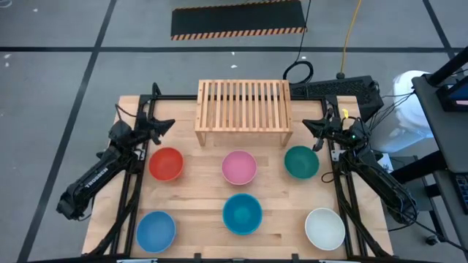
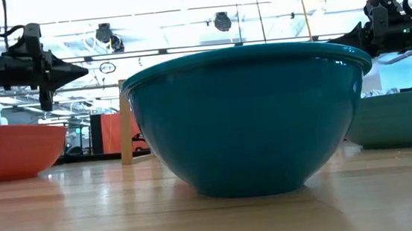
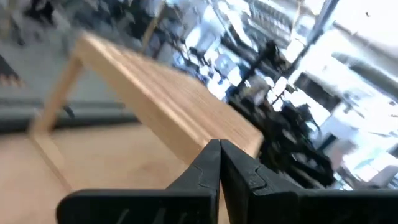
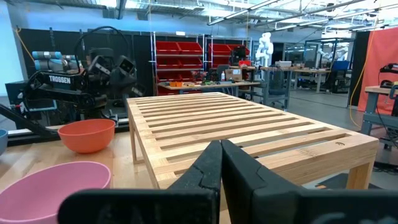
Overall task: Place and stack bowls onto a shelf
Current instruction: Put the orange bowl on the shelf
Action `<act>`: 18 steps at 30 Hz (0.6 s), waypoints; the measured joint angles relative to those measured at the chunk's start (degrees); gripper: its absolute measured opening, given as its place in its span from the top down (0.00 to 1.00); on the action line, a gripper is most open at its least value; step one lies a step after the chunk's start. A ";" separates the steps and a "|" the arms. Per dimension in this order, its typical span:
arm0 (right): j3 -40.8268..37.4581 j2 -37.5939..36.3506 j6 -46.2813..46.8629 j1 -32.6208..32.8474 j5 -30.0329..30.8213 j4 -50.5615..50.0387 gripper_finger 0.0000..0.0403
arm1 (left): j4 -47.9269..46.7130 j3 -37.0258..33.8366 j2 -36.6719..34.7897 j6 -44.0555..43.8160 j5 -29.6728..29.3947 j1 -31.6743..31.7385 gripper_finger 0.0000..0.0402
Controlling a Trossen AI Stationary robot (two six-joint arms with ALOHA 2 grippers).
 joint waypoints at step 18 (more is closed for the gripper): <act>0.00 0.01 0.00 0.00 -0.02 0.00 0.99 | 3.21 0.02 1.27 6.42 -8.24 -28.21 0.98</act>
